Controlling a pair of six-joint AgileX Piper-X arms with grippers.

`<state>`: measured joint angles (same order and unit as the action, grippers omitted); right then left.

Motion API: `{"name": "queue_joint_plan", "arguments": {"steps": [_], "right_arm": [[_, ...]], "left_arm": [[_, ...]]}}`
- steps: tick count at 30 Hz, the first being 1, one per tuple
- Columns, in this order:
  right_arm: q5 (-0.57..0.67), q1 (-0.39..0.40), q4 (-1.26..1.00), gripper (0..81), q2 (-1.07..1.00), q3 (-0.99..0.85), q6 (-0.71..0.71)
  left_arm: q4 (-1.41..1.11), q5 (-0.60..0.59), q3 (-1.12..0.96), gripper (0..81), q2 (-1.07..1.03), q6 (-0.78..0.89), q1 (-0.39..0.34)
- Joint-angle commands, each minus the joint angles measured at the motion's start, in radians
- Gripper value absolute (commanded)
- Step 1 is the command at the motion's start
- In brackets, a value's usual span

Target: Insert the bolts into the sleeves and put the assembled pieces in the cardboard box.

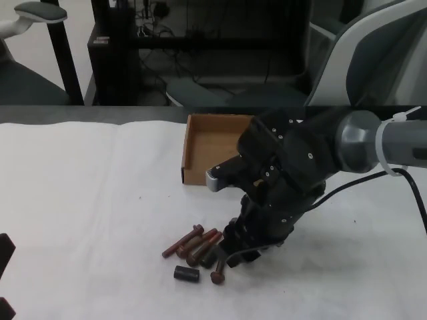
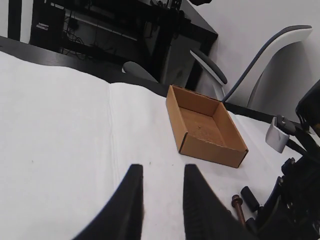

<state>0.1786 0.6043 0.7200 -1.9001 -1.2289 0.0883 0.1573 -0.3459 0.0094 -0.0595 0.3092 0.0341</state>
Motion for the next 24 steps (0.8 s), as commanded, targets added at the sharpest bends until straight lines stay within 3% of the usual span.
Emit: {"name": "queue_joint_plan", "arguments": {"steps": [1,20,24], "right_arm": [[-0.001,-0.005,-0.022,51.5,-0.016,-0.01,0.01],[0.001,-0.005,0.054,51.1,-0.07,-0.01,0.008],[0.001,-0.005,0.113,31.5,-0.07,-0.02,0.008]], "left_arm": [[-0.013,0.009,-0.009,29.4,-0.005,0.006,0.002],[-0.043,0.036,-0.009,29.4,-0.005,0.006,0.002],[-0.043,0.036,-0.009,29.4,-0.005,0.006,0.002]]}}
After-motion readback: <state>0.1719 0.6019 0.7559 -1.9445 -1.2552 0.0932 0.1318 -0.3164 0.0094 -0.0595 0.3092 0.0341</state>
